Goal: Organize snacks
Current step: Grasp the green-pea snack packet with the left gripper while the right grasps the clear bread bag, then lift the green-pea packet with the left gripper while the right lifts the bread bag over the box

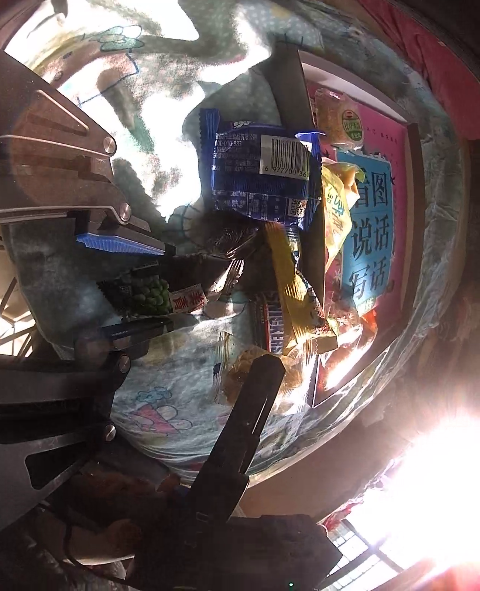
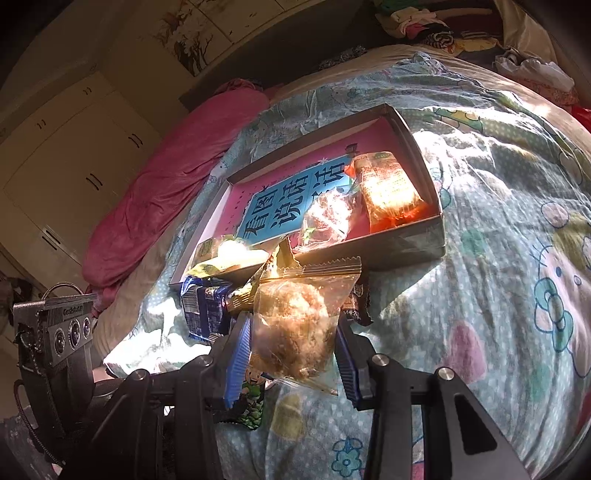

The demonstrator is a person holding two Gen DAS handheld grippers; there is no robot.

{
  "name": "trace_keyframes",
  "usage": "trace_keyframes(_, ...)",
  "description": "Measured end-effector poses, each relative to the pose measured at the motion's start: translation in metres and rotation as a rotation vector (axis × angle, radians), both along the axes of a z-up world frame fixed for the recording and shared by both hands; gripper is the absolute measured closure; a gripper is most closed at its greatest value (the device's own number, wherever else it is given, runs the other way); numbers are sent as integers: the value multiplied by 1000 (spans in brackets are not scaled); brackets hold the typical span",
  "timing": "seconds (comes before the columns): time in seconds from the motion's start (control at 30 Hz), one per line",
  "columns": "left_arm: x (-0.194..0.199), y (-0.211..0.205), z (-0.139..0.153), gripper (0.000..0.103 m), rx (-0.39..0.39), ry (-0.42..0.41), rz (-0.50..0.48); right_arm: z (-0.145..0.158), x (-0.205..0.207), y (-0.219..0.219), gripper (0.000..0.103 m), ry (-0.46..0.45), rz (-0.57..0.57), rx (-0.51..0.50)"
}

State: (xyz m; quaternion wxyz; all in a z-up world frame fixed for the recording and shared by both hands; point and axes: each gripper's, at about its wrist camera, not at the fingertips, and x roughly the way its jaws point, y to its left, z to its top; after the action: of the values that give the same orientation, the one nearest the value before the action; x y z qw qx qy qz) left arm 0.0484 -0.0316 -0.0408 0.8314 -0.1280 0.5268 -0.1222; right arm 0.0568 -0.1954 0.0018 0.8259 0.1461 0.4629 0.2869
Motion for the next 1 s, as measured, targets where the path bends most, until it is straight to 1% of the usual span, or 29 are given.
trace_keyframes(0.13,10,-6,-7,70,5,24,1,0,-1,1,60,-3,-1,-3)
trace_keyframes(0.23,14,-10,-9,70,4,26,-4,1,-1,0,60,-5,-5,0)
trace_keyframes(0.33,15,-15,-10,78,-12,14,-16,2,-1,-2,60,-7,-9,4)
trace_keyframes(0.43,13,-17,-8,80,-11,0,-27,7,-3,-2,60,-30,-9,3)
trace_keyframes(0.53,8,-13,2,81,-19,-23,-27,13,-4,-3,60,-55,-11,14)
trace_keyframes(0.63,3,-7,18,81,-20,-69,-22,19,-5,-4,60,-74,-19,25)
trace_keyframes(0.73,1,6,34,81,-17,-111,17,23,-5,-4,60,-85,-22,27)
trace_keyframes(0.87,0,33,54,81,14,-172,84,27,-6,-2,60,-101,-21,8)
trace_keyframes(1.0,6,55,63,81,47,-208,146,32,-5,2,60,-124,-20,-18)
